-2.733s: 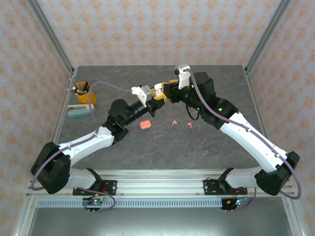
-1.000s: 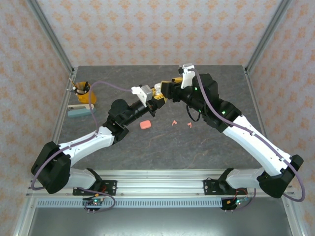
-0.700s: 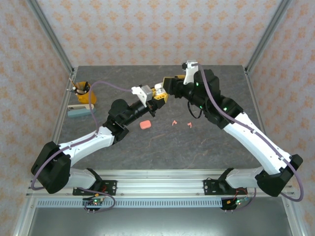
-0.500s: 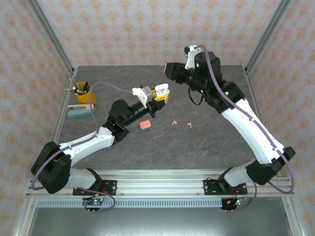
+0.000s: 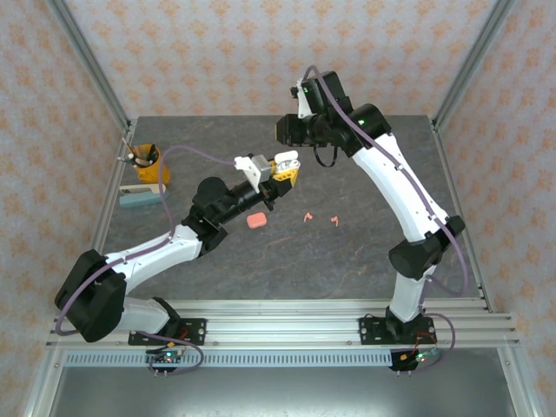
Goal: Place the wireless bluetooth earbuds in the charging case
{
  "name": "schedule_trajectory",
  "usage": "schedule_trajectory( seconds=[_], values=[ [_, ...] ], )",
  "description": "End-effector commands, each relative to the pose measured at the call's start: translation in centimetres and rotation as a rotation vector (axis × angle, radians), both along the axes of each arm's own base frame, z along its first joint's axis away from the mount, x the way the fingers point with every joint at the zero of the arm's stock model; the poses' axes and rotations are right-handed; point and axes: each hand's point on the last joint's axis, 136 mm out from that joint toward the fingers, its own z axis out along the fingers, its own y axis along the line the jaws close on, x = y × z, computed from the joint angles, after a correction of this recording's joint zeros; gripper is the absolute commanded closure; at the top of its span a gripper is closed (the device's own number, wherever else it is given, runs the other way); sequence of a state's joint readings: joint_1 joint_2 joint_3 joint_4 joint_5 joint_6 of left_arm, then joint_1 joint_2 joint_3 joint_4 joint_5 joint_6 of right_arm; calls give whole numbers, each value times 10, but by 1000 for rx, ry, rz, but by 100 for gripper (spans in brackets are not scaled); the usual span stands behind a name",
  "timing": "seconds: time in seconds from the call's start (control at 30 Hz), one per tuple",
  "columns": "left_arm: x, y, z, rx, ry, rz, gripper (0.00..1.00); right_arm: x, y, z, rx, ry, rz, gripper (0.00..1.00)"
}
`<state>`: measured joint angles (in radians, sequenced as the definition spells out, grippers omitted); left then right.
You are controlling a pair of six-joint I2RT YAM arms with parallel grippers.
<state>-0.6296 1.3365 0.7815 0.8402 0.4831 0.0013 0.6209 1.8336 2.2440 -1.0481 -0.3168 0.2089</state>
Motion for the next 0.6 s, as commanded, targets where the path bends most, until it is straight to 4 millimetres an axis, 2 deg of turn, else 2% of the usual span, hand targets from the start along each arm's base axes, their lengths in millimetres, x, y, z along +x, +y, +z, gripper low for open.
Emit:
schedule_trajectory(
  seconds=[0.0,0.33,0.4,0.5,0.57],
  values=[
    [2,-1,-1,13,-22,19,100,-23,-8,-1,-18,48,58,73],
    [18,-2,-7,7,5,60,100,-61,-34,-10,-4,54,44,79],
    [21,-3,-9,0,15,61,100,-60,-44,-8,-8,22,-6,78],
    [28,-6,-16,1,48,66,100,-47,-72,-2,-31,-40,-163,74],
    [38,-5,-27,12,96,95,100,-38,-95,-5,-31,-50,-279,72]
  ],
)
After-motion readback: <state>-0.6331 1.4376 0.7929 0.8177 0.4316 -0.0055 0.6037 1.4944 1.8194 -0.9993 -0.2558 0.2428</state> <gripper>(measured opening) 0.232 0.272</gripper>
